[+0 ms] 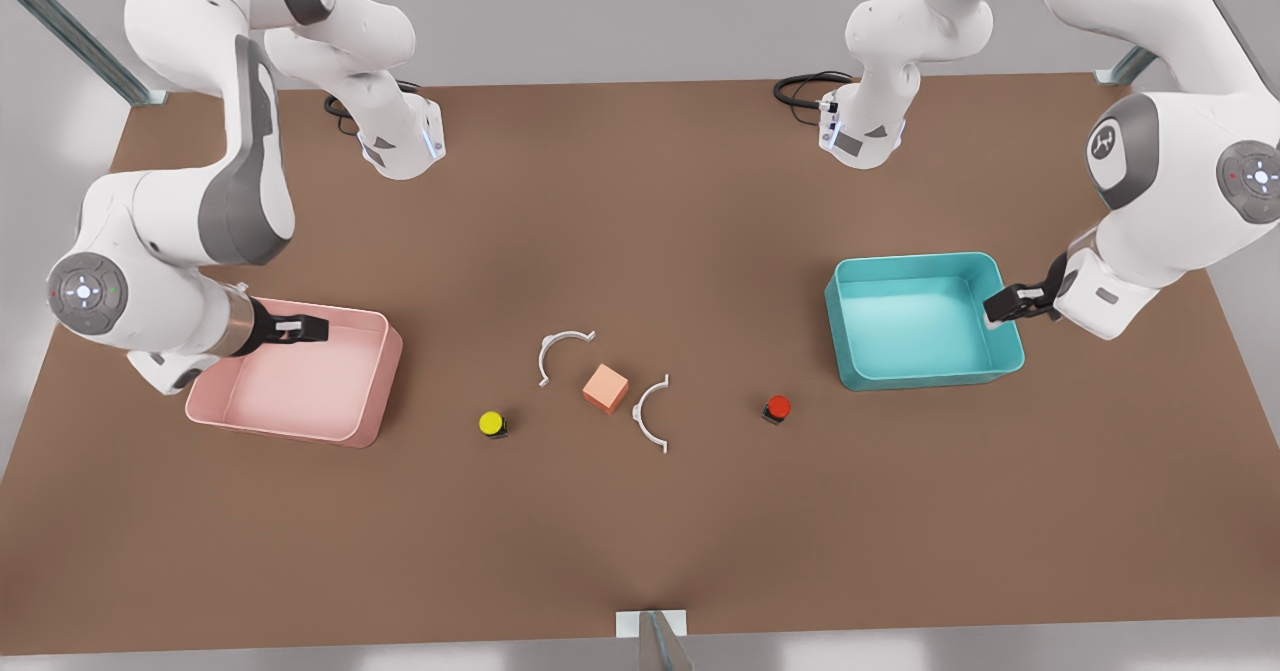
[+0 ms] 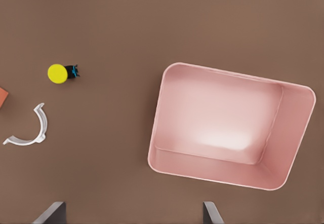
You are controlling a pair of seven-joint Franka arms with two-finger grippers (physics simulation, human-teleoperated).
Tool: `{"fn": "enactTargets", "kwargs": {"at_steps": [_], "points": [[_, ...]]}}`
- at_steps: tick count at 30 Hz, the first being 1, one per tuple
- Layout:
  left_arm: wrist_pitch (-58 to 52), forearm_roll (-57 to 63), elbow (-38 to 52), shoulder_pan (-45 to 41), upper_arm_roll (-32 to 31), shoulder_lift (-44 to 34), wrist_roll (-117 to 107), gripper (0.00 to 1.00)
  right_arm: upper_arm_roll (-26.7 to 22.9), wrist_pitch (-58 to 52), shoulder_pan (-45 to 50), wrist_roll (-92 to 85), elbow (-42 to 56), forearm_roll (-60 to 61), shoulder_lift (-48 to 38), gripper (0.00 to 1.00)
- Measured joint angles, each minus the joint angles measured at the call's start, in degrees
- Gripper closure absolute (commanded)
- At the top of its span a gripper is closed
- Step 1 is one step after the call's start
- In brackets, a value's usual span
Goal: Place the red button in the blue storage box with the left arm, and place the yellow button in the pink storage box with the right arm
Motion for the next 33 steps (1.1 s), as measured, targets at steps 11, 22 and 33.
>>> {"fn": "enactTargets", "kwargs": {"at_steps": [11,22,33], "points": [[12.6,-1.3,-2.4,-14.7,-1.5,16.0,7.6,0.0,3.8,7.1,1.8,0.4,-1.3,-1.1,9.1,0.0],[33.8,-1.9,-11.8,-20.1,-1.5,24.9,16.1,0.0,9.1,22.4,4.7,6.6,2.9,-1.0,22.9,0.0],[42.5,-2.0,-14.5,-19.9,-1.5,28.3,20.7,0.1,13.3,32.6,6.8,16.1,-1.7,-1.4,25.2,0.0]]}}
